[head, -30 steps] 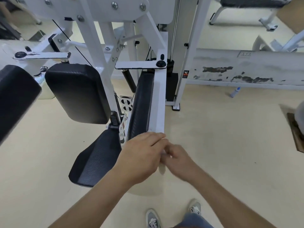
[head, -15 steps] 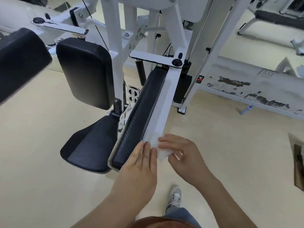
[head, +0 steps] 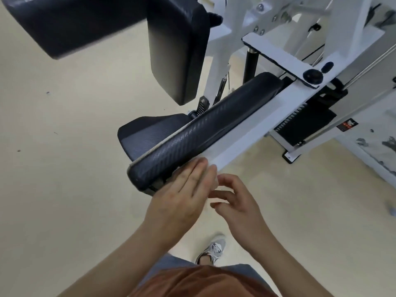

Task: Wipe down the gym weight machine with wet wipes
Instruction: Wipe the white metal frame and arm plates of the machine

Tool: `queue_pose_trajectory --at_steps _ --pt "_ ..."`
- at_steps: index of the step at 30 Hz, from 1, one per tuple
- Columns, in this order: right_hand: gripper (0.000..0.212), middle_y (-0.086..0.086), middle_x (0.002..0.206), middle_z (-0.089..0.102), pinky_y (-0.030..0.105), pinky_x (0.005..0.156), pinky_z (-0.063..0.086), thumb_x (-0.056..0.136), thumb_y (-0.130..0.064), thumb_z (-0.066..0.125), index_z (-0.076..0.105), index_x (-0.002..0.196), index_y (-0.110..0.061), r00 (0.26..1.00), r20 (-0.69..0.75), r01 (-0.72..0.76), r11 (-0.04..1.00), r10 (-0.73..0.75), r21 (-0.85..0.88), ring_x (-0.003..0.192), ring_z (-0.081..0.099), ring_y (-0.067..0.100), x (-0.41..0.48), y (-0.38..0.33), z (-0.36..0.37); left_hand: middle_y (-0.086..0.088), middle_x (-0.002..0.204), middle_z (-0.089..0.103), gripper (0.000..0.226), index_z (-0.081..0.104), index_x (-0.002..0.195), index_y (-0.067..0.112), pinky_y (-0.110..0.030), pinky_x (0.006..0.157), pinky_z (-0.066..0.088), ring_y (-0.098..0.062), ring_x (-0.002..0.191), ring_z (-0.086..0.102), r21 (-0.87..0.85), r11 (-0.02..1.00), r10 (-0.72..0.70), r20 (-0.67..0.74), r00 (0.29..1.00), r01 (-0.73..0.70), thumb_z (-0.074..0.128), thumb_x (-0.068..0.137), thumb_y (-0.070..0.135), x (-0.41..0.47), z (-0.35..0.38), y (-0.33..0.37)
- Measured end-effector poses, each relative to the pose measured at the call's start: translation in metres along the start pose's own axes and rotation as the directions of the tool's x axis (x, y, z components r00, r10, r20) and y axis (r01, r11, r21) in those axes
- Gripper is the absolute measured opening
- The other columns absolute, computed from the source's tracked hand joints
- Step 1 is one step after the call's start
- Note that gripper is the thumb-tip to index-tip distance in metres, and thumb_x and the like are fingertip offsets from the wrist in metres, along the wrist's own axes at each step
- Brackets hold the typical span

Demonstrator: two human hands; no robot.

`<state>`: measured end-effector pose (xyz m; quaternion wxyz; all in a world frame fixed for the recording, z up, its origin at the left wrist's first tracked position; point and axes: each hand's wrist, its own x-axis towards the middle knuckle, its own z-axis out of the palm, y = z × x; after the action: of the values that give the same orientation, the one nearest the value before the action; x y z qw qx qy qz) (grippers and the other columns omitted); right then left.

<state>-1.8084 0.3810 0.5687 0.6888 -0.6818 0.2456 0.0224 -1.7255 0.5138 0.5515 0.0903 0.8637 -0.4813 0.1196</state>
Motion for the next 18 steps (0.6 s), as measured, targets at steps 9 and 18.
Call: queue_pose_trajectory --at_steps 9,18 --pt "0.059 -0.012 0.125 0.054 0.018 0.076 0.053 0.085 0.013 0.046 0.055 0.119 -0.034 0.948 -0.318 -0.016 1.0 0.019 0.012 0.1 0.064 0.0 0.0 0.002 -0.074 -0.022 0.157 0.024 0.06 0.017 0.152 0.002 -0.04 0.118 0.009 -0.033 0.145 0.025 0.155 0.988 -0.008 0.056 0.998 -0.001 0.012 0.094 0.016 0.152 0.045 0.061" --pt "0.052 -0.007 0.116 0.059 0.019 0.074 0.052 0.087 0.01 0.048 0.06 0.115 -0.032 0.919 -0.377 -0.09 0.992 0.115 0.084 0.088 0.066 0.0 -0.006 0.007 -0.133 -0.02 0.157 0.024 0.063 0.02 0.151 -0.001 -0.042 0.119 0.022 -0.032 0.146 0.025 0.105 0.988 0.092 0.2 0.976 -0.114 0.007 0.091 0.013 0.172 0.05 0.064"
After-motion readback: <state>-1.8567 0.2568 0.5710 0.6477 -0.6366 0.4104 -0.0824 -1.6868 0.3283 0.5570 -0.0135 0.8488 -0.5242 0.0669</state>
